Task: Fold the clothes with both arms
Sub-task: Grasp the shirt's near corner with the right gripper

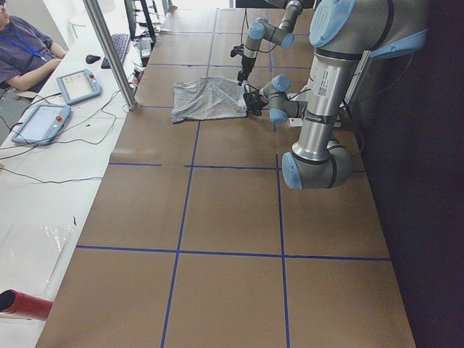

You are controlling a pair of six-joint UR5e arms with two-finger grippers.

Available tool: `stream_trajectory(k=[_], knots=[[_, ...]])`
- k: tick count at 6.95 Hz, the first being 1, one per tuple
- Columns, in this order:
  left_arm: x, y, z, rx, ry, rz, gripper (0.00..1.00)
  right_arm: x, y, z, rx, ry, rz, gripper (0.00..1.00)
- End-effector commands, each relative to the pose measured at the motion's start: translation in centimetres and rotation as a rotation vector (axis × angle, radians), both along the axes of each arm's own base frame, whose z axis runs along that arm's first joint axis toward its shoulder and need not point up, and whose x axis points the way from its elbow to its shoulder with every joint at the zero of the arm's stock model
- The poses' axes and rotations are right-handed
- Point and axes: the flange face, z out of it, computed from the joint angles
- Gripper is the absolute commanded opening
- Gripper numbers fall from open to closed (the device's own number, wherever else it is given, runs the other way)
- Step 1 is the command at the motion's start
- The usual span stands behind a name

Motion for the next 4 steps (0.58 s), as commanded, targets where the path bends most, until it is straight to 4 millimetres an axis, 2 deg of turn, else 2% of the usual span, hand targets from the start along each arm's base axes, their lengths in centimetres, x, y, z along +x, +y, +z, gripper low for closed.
stream_trajectory(k=[1, 4], knots=[[0.0, 0.0, -0.1, 0.002, 0.002, -0.004, 0.00, -0.6, -0.4, 1.0, 0.015, 0.024, 0.008, 0.68], [0.2, 0.1, -0.5, 0.005, -0.011, -0.014, 0.00, -1.8, -0.2, 2.0, 0.006, 0.044, 0.001, 0.67]])
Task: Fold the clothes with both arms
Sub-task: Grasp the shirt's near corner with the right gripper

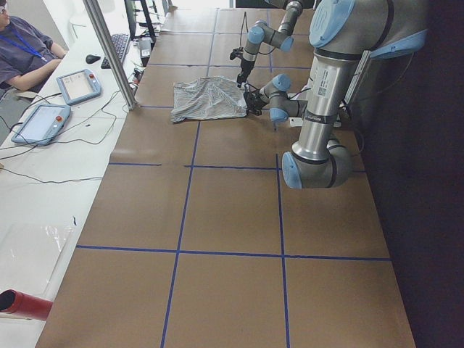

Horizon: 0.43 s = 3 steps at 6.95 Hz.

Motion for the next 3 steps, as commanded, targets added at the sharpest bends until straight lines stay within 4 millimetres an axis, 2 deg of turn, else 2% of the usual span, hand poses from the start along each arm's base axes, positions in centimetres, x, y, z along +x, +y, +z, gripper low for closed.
stream_trajectory(k=[1, 3], knots=[[0.07, 0.03, -0.13, 0.000, -0.005, -0.001, 0.00, -0.75, 0.15, 0.59, -0.005, 0.012, -0.005, 0.67], [0.09, 0.03, -0.09, -0.001, -0.008, -0.001, 0.00, -0.88, 0.29, 0.68, -0.005, 0.015, -0.007, 0.64]])
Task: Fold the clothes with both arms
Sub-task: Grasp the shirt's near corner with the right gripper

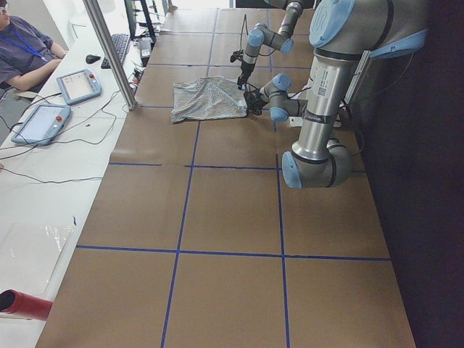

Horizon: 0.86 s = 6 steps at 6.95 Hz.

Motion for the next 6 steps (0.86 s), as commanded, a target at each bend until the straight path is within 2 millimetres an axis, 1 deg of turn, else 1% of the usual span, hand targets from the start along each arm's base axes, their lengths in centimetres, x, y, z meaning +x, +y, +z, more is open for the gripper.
stream_trajectory(k=[1, 2, 3, 4, 6], knots=[[0.02, 0.00, -0.09, 0.001, 0.000, 0.001, 0.00, -0.09, 0.08, 0.17, -0.003, 0.005, -0.002, 0.50], [0.02, 0.00, -0.09, 0.001, 0.000, 0.001, 0.00, -0.12, 0.07, 0.28, -0.003, 0.009, -0.003, 0.35], [0.02, 0.00, -0.09, 0.001, 0.000, 0.001, 0.00, -0.41, 0.14, 0.70, -0.009, 0.017, -0.002, 0.14], [0.02, 0.00, -0.09, 0.003, -0.001, 0.001, 0.00, -0.46, 0.10, 0.68, -0.011, 0.017, 0.002, 0.00], [-0.01, 0.02, -0.15, 0.004, 0.000, 0.003, 0.00, -0.32, -0.04, 0.24, 0.002, 0.014, 0.018, 0.00]])
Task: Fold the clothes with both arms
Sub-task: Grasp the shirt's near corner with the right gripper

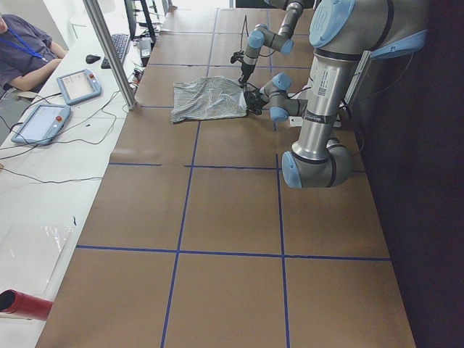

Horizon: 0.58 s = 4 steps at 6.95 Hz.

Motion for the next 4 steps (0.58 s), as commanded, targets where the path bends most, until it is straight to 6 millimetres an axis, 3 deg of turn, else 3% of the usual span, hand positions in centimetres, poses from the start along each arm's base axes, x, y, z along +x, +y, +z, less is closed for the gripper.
stream_trajectory(k=[1, 3, 4], knots=[[-0.3, 0.1, -0.6, 0.027, -0.003, 0.017, 0.00, 0.4, 0.0, -1.0, 0.010, -0.017, 0.010, 0.00], [-5.0, 1.1, -5.8, 0.103, -0.023, 0.066, 0.00, 4.6, 0.7, -6.4, 0.035, -0.082, 0.024, 0.00], [-8.2, 2.0, -8.9, 0.087, -0.008, 0.124, 0.00, 8.4, 2.3, -10.1, 0.043, -0.104, 0.023, 0.00]])
